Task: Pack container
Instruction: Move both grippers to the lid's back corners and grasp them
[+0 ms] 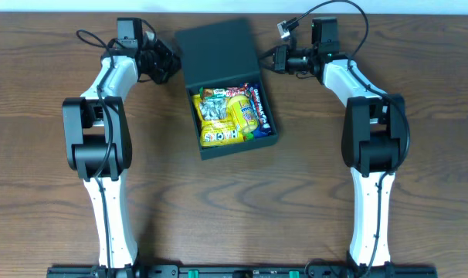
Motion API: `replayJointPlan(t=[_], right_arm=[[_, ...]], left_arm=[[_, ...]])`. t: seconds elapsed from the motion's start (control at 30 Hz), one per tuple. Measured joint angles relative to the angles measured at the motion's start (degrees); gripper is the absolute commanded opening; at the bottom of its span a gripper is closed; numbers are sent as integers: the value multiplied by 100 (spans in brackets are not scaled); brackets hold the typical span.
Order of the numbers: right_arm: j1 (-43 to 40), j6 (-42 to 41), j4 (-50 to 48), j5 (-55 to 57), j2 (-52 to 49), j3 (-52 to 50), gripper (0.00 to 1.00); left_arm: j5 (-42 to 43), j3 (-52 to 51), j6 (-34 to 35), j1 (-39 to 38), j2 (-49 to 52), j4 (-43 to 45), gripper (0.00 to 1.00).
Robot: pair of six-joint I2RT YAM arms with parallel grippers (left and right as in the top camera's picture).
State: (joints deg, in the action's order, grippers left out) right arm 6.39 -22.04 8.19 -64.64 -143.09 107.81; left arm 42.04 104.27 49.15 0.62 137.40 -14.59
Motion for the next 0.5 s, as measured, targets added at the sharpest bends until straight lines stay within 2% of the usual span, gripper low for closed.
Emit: replayJointPlan(t=[0.17,0.5], right_arm=[[-42,74,-181,-407,0,2,2],[-72,151,-188,-616,144,2,1]], left_arm=[[431,109,-74,-11,2,164,6],[925,601,-1029,-317,-72,-282,6]])
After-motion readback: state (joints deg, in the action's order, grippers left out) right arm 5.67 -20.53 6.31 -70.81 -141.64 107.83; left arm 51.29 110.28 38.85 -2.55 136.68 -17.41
